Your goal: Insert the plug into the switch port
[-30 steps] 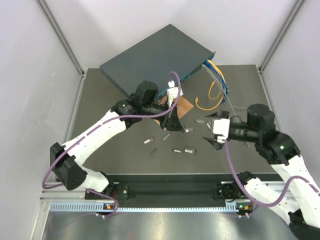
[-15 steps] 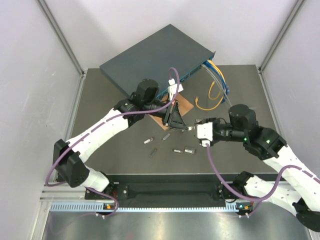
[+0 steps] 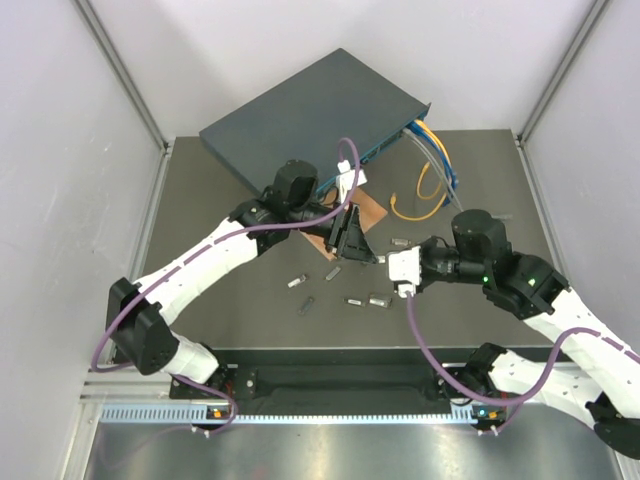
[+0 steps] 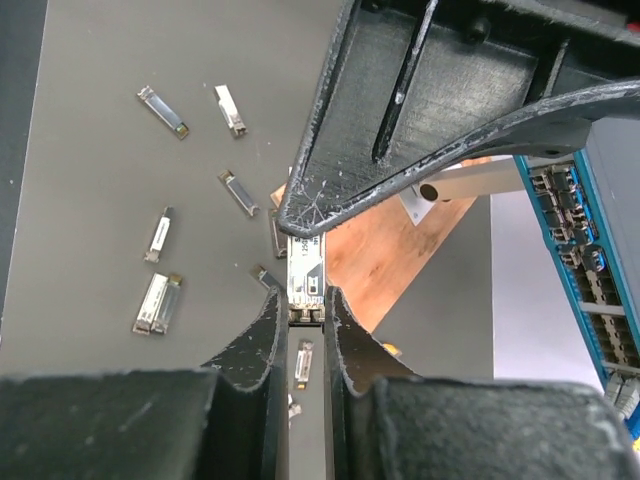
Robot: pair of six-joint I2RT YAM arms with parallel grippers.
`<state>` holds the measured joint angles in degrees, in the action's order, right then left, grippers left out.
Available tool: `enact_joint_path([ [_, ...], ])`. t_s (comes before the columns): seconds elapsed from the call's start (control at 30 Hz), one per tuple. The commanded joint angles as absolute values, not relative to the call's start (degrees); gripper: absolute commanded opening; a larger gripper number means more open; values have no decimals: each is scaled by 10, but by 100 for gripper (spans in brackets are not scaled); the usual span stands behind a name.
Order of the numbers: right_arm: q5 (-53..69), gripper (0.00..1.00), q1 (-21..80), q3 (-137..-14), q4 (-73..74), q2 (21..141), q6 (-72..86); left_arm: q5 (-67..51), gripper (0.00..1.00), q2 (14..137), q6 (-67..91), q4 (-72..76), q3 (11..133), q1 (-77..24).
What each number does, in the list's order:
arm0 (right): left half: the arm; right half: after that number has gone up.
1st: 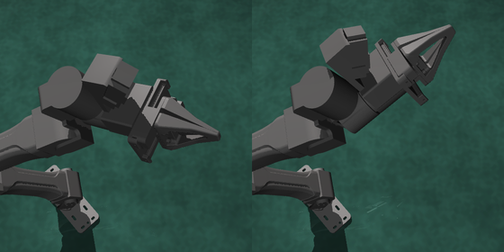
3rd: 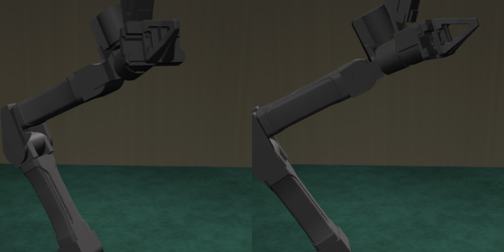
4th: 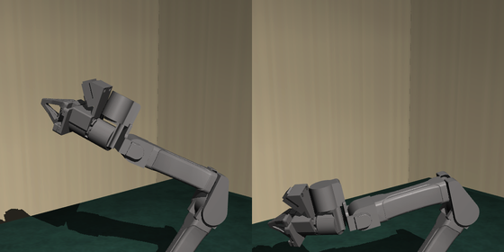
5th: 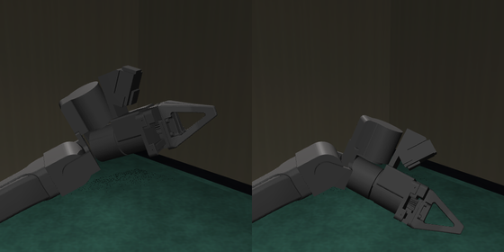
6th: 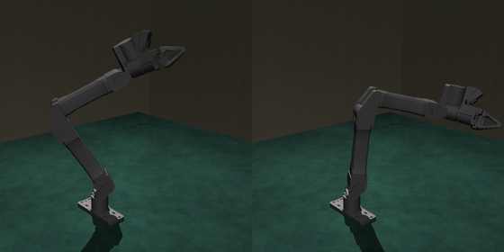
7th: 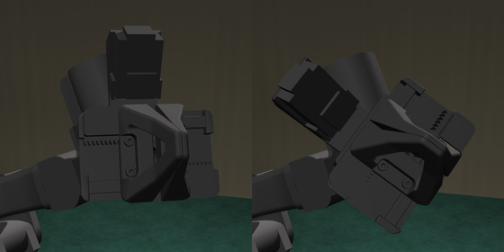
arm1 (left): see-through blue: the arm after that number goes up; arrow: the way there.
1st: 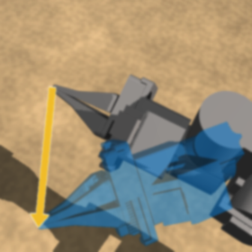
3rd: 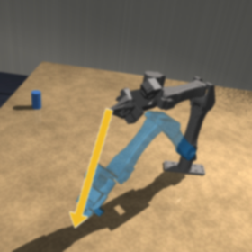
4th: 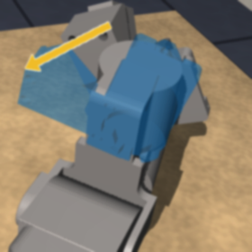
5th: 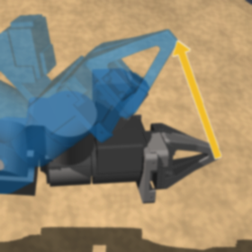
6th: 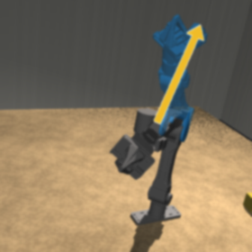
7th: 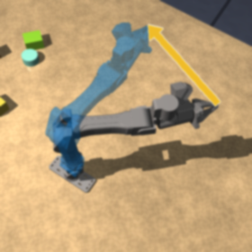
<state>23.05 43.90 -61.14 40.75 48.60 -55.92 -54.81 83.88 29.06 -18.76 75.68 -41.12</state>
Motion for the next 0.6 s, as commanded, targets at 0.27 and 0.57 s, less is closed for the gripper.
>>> enact_joint_path([
  [0.27, 244, 0, 440, -595, 364, 465, -470, -520, 77, 817, 243, -170, 873, -326],
  [0.57, 207, 0, 402, -591, 303, 482, -265, -457, 83, 789, 322, -117, 946, -170],
])
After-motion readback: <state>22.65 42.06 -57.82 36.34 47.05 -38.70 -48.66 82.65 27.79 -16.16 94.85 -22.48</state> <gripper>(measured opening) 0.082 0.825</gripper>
